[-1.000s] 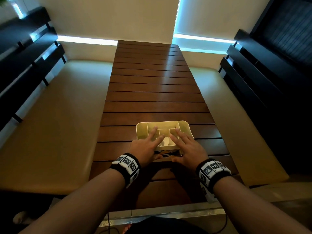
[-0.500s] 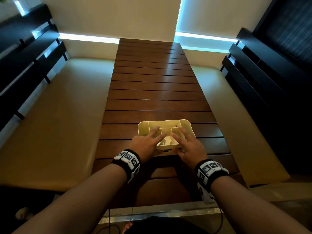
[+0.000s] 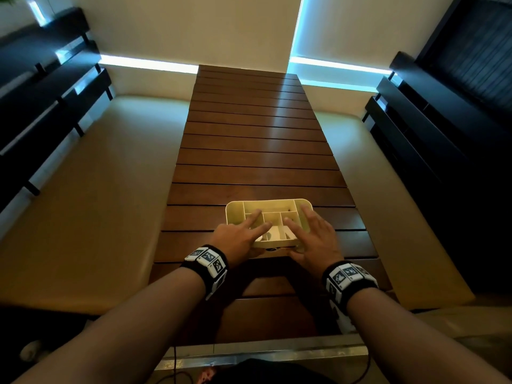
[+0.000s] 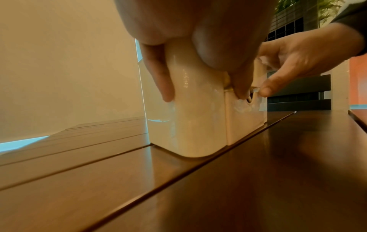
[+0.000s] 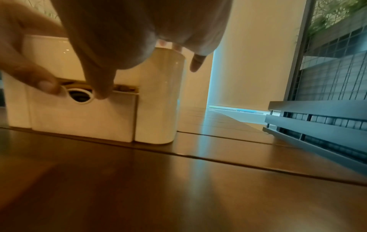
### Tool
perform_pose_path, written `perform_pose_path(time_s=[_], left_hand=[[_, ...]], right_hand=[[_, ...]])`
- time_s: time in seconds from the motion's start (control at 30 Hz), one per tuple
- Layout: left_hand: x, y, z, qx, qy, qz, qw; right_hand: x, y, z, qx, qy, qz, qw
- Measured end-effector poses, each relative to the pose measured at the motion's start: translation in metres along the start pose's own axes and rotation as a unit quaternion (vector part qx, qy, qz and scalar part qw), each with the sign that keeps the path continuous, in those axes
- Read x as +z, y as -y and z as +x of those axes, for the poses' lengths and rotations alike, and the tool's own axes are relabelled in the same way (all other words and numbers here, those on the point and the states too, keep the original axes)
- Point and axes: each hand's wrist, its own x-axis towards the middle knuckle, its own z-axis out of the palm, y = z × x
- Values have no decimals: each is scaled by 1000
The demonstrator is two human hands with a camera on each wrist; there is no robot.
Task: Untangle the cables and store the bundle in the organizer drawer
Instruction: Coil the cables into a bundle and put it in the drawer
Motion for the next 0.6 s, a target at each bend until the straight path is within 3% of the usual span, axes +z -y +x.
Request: perform_pose_path(time_s=[0.1, 0.27, 0.43, 0.6], left_hand=[[3, -2, 1, -4, -14, 0, 1000], [15, -5, 0, -55, -100, 38, 993], [7, 15, 14, -32, -5, -2, 999], [15, 28, 19, -9, -11, -25, 1000]], right_hand=[[3, -9, 0, -17, 30, 1, 999], [5, -8, 2, -12, 20, 17, 1000], [4, -21, 8, -36, 17, 31, 999], [8, -39, 21, -88, 66, 23, 994]])
